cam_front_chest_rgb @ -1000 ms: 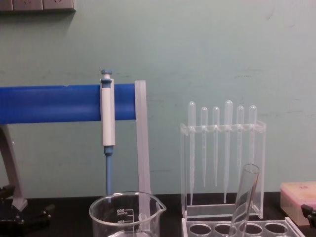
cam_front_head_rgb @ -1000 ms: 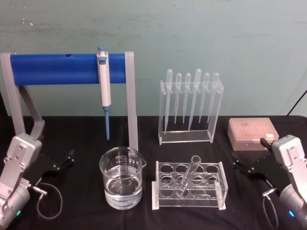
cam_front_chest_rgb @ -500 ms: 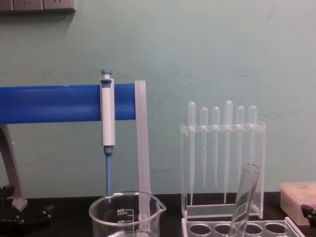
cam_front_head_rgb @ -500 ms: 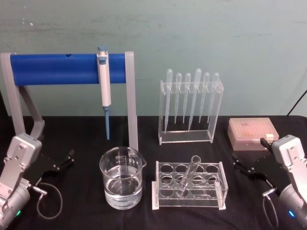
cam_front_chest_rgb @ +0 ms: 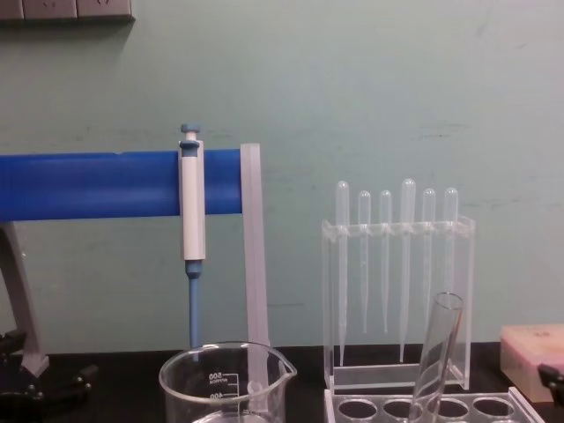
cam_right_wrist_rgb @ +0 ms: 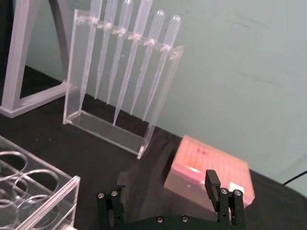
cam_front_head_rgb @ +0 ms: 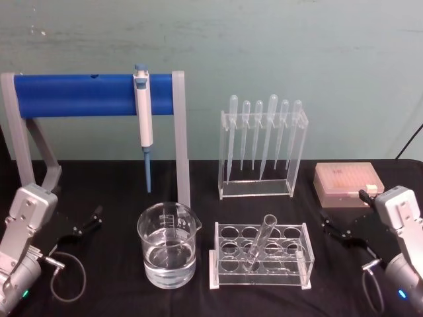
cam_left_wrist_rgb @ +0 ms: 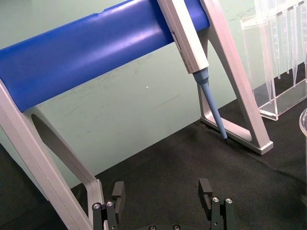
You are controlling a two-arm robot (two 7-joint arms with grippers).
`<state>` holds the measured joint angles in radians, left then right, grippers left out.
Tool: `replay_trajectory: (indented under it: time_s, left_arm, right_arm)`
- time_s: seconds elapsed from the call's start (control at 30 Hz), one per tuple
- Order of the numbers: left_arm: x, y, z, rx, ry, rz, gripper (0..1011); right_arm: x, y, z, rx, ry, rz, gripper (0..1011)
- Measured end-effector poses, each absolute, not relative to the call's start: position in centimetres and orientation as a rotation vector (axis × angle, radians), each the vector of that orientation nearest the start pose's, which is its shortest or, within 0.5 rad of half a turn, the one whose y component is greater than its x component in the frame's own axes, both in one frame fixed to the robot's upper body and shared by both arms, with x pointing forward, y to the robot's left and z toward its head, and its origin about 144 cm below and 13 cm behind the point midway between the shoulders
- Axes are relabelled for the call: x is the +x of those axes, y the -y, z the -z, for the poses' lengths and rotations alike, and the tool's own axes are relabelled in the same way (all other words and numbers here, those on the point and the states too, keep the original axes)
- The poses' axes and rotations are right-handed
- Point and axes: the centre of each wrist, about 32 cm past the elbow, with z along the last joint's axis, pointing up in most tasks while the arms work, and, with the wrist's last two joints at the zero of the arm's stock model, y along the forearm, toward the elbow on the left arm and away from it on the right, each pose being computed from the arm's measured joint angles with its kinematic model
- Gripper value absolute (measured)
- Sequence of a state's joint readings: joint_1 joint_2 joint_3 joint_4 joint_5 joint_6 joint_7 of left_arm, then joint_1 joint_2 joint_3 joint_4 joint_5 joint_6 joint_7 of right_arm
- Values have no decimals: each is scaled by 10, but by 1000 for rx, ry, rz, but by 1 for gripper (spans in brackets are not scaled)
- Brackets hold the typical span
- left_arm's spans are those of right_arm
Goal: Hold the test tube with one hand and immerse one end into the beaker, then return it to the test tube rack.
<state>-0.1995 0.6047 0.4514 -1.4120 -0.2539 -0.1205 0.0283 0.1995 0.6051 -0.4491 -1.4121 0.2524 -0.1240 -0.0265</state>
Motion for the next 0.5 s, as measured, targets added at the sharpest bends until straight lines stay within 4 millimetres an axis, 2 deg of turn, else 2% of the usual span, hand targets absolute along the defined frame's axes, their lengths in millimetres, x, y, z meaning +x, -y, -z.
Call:
replay_trajectory:
  time_s: [0.27,0.5]
  left_arm:
    - [489,-310,-1140,305,285,-1248,1000]
    - [489,-310,-1140,304,285,-1248,1000]
  right_arm:
    - [492,325,-1162,-249,333,1243,1002]
    - [488,340,-1178,-178,293,1119,1002]
